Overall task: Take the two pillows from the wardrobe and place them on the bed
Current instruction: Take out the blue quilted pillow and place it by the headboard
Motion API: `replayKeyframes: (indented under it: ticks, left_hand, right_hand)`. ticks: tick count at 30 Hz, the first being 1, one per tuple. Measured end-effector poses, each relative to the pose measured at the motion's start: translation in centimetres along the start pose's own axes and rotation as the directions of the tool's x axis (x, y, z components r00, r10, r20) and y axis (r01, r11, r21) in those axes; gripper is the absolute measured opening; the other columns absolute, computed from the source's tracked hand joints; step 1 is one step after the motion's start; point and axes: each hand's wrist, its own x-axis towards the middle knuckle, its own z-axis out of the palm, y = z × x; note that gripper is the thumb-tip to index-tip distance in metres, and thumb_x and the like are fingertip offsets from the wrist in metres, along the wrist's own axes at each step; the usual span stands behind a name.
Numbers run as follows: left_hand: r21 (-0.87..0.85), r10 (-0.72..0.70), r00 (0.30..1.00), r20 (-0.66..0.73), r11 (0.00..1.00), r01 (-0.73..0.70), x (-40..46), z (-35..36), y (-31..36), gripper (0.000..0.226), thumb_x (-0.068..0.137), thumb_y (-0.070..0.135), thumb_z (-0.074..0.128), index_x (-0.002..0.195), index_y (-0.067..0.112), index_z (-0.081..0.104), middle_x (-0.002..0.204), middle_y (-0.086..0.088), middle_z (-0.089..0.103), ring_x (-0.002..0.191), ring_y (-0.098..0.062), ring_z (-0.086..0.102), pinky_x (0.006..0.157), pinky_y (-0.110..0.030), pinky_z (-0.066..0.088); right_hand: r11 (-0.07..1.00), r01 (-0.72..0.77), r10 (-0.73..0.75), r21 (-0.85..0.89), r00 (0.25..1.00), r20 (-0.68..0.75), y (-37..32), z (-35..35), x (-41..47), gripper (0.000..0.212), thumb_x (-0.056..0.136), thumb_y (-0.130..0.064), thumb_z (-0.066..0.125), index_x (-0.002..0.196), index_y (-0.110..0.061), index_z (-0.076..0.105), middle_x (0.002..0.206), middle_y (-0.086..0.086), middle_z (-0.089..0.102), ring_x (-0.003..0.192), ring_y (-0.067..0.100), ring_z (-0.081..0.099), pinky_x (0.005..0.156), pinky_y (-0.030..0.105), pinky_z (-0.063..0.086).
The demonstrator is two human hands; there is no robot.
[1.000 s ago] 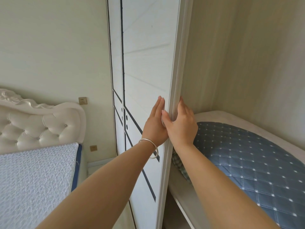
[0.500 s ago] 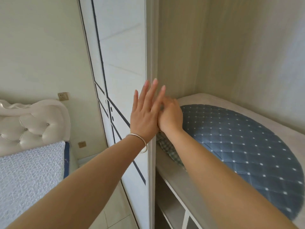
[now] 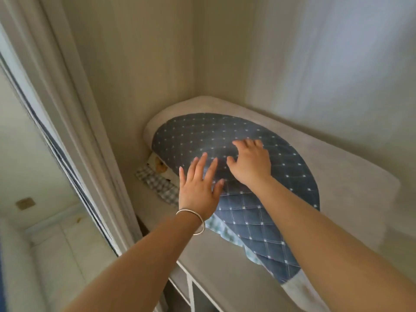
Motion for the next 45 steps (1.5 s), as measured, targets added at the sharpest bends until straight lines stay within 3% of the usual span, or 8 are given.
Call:
replayKeyframes:
  ticks: [8,15,20,24,27,32,37,45]
  left_hand:
    - [-0.337,-0.305,0.919,0.250,0.862,0.378,5.1,6.9,2.1,0.076,0.078,0.082,0.009,0.147,0.049,0.016,0.162,0.009,-0.007,0.148,-0.024,-0.014,0.119,-0.050,-0.003]
    - [-0.557,-0.560,0.797,0.226,0.597,0.578,7.1,7.8,3.5,0.069,0.087,0.065,0.043,0.145,0.053,0.008,0.161,0.011,-0.013,0.148,-0.024,-0.012,0.119,-0.051,0.001]
    - [-0.692,-0.764,0.500,0.409,0.098,0.716,7.8,8.8,1.2,0.098,0.074,0.074,0.054,0.151,0.037,0.006,0.162,-0.002,0.007,0.146,-0.030,0.016,0.120,-0.046,0.010]
    - [-0.625,-0.455,0.441,0.774,-0.439,0.645,6.9,9.2,-1.1,0.105,0.060,0.083,0.057,0.143,0.020,0.041,0.145,-0.004,0.045,0.137,-0.026,0.040,0.119,-0.047,0.020]
    - [-0.650,-0.490,0.447,0.748,-0.407,0.642,6.8,9.0,-1.7,0.086,0.066,0.076,0.060,0.129,0.017,0.058,0.130,-0.009,0.062,0.121,-0.027,0.057,0.112,-0.045,0.035]
    - [-0.763,-0.592,0.511,0.623,-0.315,0.565,7.3,5.6,-0.3,0.080,0.083,0.069,0.046,0.141,0.012,0.043,0.144,0.000,0.045,0.135,-0.022,0.042,0.112,-0.033,0.030]
    - [-0.820,-0.691,0.456,0.561,-0.387,0.421,6.4,5.9,-3.2,0.127,0.028,0.090,0.065,0.135,0.024,0.052,0.136,0.002,0.057,0.123,-0.021,0.055,0.113,-0.039,0.033]
    - [-0.916,-0.698,0.638,0.325,-0.066,0.395,2.0,-6.3,1.4,0.094,0.082,0.064,0.055,0.151,0.011,0.018,0.154,-0.007,0.031,0.139,-0.029,0.034,0.114,-0.040,0.022]
  right_hand:
    - [0.984,-0.041,0.072,-0.174,0.981,0.178,8.4,3.0,5.8,0.065,0.090,-0.058,0.030,0.146,-0.026,0.022,0.157,0.005,0.013,0.143,0.029,0.010,0.115,0.049,0.009]
    - [0.970,-0.165,0.200,-0.176,0.959,0.201,12.0,3.5,11.9,0.087,0.081,-0.072,0.031,0.148,-0.019,0.015,0.158,0.009,0.011,0.144,0.030,0.008,0.115,0.048,0.011]
    - [0.933,-0.321,0.346,-0.162,0.925,0.160,12.9,3.6,14.9,0.098,0.069,-0.082,0.037,0.137,-0.012,0.038,0.140,0.015,0.045,0.129,0.033,0.039,0.106,0.044,0.030]
    - [0.904,-0.401,0.424,-0.149,0.887,0.182,13.7,3.1,16.1,0.083,0.073,-0.078,0.038,0.123,-0.014,0.054,0.128,0.012,0.057,0.118,0.031,0.050,0.097,0.038,0.033]
    - [0.904,-0.423,0.427,-0.063,0.889,0.166,13.4,3.1,16.2,0.075,0.068,-0.074,0.041,0.107,-0.014,0.063,0.113,0.012,0.064,0.108,0.031,0.056,0.091,0.037,0.037]
    - [0.869,-0.493,0.484,0.038,0.864,0.139,13.6,1.2,13.1,0.083,0.063,-0.080,0.040,0.101,-0.010,0.064,0.104,0.011,0.066,0.097,0.032,0.060,0.084,0.037,0.046]
    - [0.804,-0.564,0.551,0.187,0.825,0.123,13.3,-0.9,8.8,0.115,0.045,-0.097,0.022,0.103,-0.006,0.060,0.100,0.013,0.067,0.091,0.034,0.064,0.083,0.043,0.052]
    - [0.742,-0.577,0.601,0.343,0.798,0.042,10.5,-8.7,0.9,0.100,0.070,-0.085,0.029,0.127,-0.004,0.040,0.124,0.015,0.056,0.108,0.036,0.056,0.078,0.037,0.044]
